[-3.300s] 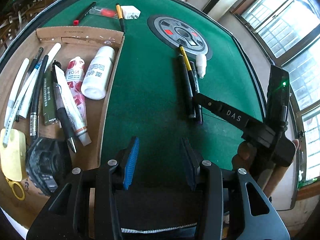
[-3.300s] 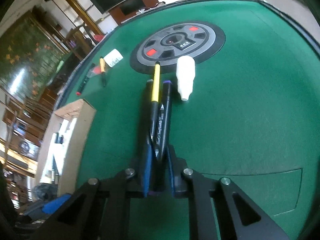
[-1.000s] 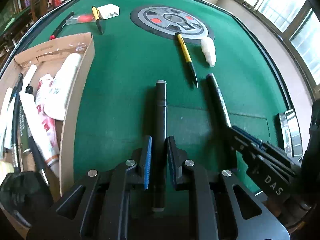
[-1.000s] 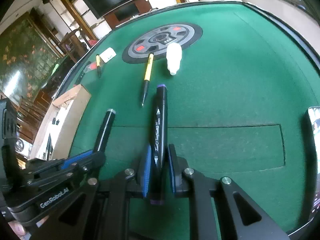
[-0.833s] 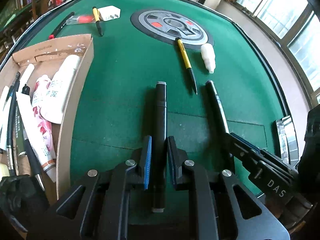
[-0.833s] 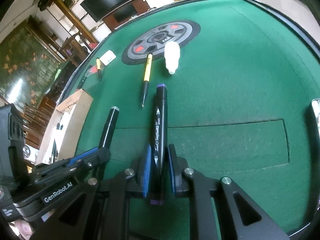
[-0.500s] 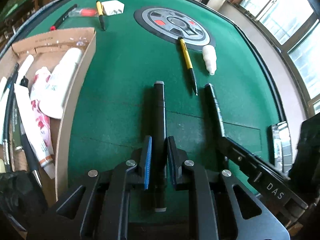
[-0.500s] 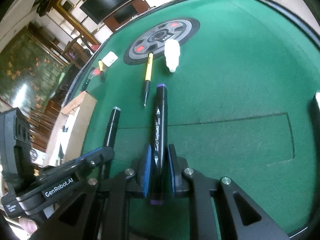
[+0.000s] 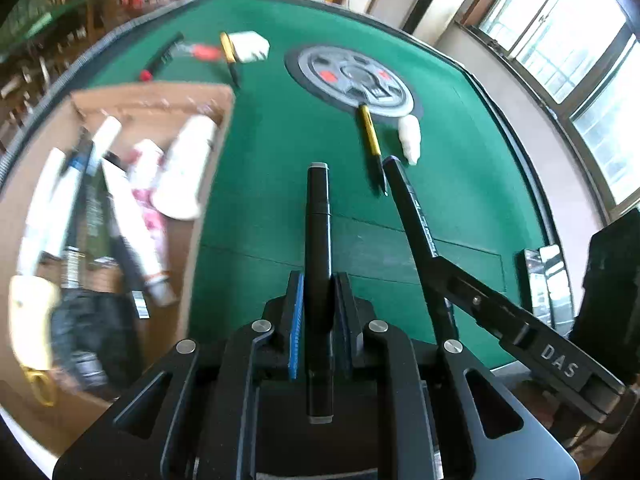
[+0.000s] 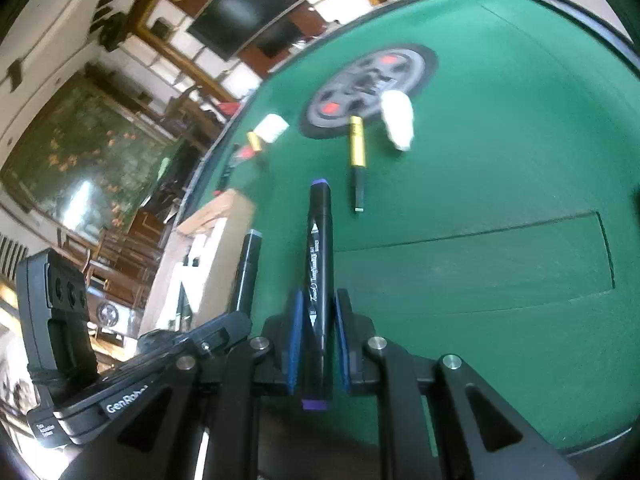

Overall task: Organize rigid objects
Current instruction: 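Carry the black pen and purple-capped marker over the tray with both tools, then lower the pen and marker into the tray and open both tools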

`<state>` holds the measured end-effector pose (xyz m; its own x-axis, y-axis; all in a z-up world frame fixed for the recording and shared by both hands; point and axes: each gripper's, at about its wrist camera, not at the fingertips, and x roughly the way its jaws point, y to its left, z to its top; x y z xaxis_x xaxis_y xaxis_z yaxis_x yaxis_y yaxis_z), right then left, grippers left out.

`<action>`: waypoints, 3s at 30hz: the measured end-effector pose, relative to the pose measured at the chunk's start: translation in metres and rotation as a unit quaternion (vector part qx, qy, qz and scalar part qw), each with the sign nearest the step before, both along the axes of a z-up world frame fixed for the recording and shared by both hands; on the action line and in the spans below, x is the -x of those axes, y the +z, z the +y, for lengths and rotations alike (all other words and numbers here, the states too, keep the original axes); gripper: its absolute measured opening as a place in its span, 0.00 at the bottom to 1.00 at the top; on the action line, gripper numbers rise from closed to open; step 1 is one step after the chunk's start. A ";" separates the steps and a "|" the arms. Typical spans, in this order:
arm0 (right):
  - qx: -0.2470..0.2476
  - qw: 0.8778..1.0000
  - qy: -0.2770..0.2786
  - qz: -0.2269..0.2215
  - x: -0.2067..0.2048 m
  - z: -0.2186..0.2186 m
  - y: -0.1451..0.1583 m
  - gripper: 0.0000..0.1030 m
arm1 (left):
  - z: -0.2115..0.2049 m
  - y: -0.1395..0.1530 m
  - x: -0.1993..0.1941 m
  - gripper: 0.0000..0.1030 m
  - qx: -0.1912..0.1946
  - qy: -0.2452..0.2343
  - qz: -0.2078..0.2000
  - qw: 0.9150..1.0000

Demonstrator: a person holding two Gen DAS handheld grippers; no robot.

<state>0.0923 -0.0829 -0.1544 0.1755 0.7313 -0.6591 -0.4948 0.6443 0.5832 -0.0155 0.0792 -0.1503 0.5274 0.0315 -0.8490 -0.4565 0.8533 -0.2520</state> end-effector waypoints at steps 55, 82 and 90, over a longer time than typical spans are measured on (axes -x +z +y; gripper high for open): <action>0.057 0.983 0.166 -0.059 0.062 0.179 0.000 0.14 | 0.173 -0.015 0.064 0.14 0.036 0.119 0.008 0.992; -0.027 0.981 0.183 -0.054 0.075 0.133 0.036 0.43 | 0.135 0.038 0.084 0.42 0.009 0.151 -0.048 0.987; -0.040 0.983 0.167 -0.067 0.045 0.093 0.052 0.43 | 0.078 0.069 0.053 0.42 0.000 0.090 -0.072 0.993</action>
<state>0.0471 0.0100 -0.1024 -0.0014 0.8114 -0.5845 -0.7460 0.3884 0.5409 -0.0689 0.1571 -0.0809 0.6297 0.1358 -0.7649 -0.5609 0.7607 -0.3267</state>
